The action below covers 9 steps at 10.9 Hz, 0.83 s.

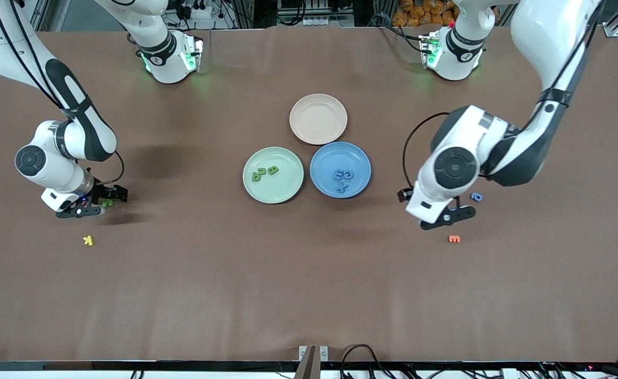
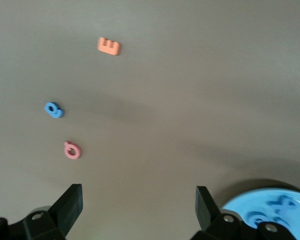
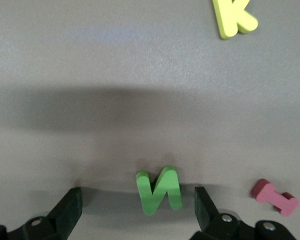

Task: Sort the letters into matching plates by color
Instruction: 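Return the left gripper to blue a while the right grasps N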

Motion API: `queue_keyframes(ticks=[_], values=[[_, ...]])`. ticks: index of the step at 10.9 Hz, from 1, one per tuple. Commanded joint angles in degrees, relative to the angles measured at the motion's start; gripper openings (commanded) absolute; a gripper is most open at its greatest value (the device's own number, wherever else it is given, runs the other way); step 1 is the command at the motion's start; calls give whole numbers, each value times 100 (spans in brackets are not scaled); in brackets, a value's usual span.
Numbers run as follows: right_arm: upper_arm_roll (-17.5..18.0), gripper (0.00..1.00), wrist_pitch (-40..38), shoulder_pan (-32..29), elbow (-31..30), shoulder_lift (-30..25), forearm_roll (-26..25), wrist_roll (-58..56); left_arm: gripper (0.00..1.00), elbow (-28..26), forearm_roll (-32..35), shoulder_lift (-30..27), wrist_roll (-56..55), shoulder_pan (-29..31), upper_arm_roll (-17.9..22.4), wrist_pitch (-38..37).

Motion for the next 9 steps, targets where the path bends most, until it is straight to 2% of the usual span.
queue_keyframes(ticks=[1,2,4,7,8,9], values=[[164,100,114,-211,-139,-42,-79,-75,100,-474,-202,-275,653,1216,-667,4],[173,100,175,-211,-148,-42,-79,-75,100,-561,-202,-275,751,1473,-810,13],[191,98,228,-219,-157,-68,-79,-67,100,-999,-89,-283,875,1737,-820,266],[191,65,228,-228,-157,-95,-79,-67,100,-1694,61,-354,1567,2493,-837,1119],[191,57,228,-263,-157,-95,-70,-67,100,-1818,61,-345,1883,2686,-837,1312],[191,57,228,-263,-157,-104,-70,-67,100,-1975,70,-345,2008,2828,-837,1488]])
